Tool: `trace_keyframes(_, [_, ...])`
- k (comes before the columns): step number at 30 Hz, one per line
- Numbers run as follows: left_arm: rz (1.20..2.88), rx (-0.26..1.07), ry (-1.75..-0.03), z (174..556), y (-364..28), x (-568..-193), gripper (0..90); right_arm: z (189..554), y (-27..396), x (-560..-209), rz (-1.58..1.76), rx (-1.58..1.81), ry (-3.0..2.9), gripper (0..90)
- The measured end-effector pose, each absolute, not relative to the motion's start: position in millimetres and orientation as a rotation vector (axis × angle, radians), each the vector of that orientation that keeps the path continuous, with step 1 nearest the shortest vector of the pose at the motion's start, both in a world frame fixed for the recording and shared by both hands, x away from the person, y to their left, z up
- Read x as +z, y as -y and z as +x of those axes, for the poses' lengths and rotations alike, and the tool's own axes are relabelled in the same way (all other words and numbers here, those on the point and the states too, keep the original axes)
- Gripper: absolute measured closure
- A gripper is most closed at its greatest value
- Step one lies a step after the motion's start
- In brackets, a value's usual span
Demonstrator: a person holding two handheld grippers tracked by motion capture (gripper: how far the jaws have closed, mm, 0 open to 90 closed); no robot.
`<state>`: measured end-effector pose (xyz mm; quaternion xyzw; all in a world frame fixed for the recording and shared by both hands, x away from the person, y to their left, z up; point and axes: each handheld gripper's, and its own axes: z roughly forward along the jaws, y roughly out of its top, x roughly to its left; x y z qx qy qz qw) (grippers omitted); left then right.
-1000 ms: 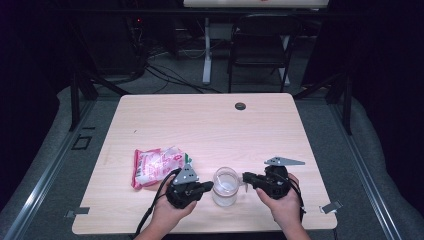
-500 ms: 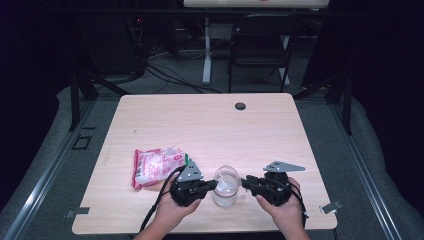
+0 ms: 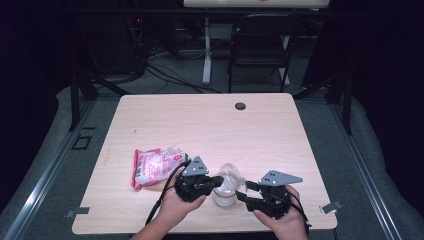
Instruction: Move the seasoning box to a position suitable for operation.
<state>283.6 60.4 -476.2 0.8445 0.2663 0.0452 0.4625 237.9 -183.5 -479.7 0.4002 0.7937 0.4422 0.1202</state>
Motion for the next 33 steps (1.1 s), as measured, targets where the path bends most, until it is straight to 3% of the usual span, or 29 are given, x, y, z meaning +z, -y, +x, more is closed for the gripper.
trace_keyframes(5, [2.074, 0.119, -0.647, 281.3, -56.8, -473.5, 81.3, 237.2, 177.1, -482.3, 1.130, 1.279, -2.306, 42.9])
trace_keyframes(9, [2.074, 0.152, -0.651, 280.4, -55.0, -473.7, 70.0, 237.7, 170.7, -485.6, 1.098, 1.259, -2.303, 42.7])
trace_keyframes(16, [2.071, 0.185, -0.683, 282.8, -57.1, -477.9, 58.4, 239.8, 168.4, -490.0, 1.094, 1.240, -2.269, 45.1])
trace_keyframes(33, [2.095, 0.206, -0.759, 295.1, -62.7, -498.5, 54.2, 240.7, 170.6, -490.1, 1.105, 1.254, -2.259, 45.1])
